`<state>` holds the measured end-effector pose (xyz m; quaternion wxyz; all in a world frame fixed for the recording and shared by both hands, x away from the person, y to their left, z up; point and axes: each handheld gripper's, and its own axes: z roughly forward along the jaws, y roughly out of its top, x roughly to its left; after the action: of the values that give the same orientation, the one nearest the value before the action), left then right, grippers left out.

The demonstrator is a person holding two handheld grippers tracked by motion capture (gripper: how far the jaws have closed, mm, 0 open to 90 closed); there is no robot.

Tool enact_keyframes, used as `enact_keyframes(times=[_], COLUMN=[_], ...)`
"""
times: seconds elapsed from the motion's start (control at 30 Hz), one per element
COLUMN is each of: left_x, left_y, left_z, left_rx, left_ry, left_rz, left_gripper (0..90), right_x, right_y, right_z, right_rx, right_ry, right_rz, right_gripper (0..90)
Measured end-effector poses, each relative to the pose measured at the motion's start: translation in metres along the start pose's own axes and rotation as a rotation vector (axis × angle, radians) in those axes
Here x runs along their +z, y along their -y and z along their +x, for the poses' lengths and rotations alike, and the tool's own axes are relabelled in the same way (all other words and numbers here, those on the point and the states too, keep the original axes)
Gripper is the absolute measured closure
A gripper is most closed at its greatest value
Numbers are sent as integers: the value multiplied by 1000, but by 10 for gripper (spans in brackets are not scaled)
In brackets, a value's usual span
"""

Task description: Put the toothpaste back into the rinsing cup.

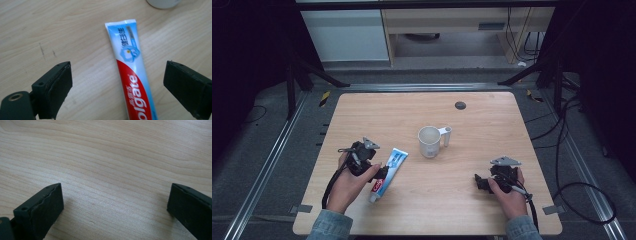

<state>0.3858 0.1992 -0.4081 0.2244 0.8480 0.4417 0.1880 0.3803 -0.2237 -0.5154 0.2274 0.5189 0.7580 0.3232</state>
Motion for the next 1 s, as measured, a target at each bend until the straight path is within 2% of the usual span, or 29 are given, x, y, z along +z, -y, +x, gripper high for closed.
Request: enact_keyframes(times=[0.1,0.13,0.2,0.23,0.27,0.33,0.43,0.47,0.5,0.53,0.57,0.6,0.63,0.67,0.73,0.87,1.0], left_x=[-4,-4,1,5,8,13,20,27,27,33,33,37,37,38,37,36,41], left_y=[-3,-3,-3,-2,-2,-3,-5,-9,-9,-11,-11,-13,-13,-15,-17,-24,-31], left_z=[-6,-6,-4,0,2,4,5,6,6,10,10,14,14,17,18,14,6], left_rx=[7,7,-19,-54,-72,-69,-76,-67,-67,-71,-71,-78,-78,-96,-108,-91,-43], left_ry=[-19,-19,-1,10,12,6,19,30,30,47,47,53,53,76,78,75,74], left_rz=[42,42,71,87,94,115,135,160,160,188,188,210,210,213,205,219,251], left_gripper=[73,73,72,71,72,76,80,80,82,87,88,89,96,108,109,119,125], right_x=[0,0,-1,-1,-1,-1,-1,-1,-1,-1,-1,-1,-1,-1,-1,-1,-1], right_y=[0,0,1,1,1,2,2,2,2,2,2,2,2,2,2,2,2], right_z=[0,0,1,0,0,0,0,0,0,0,0,0,0,0,0,0,0], right_rx=[0,3,5,-4,-13,-13,-13,-14,-14,-14,-14,-14,-14,-14,-14,-13,-12], right_ry=[0,-3,-9,-7,-6,-7,-6,-7,-6,-6,-6,-7,-7,-7,-6,-6,-6], right_rz=[0,-1,4,0,-2,-3,-2,-3,-3,-3,-3,-3,-3,-3,-2,-2,-2], right_gripper=[7,7,8,8,8,8,8,8,8,8,8,8,8,8,8,8,8])
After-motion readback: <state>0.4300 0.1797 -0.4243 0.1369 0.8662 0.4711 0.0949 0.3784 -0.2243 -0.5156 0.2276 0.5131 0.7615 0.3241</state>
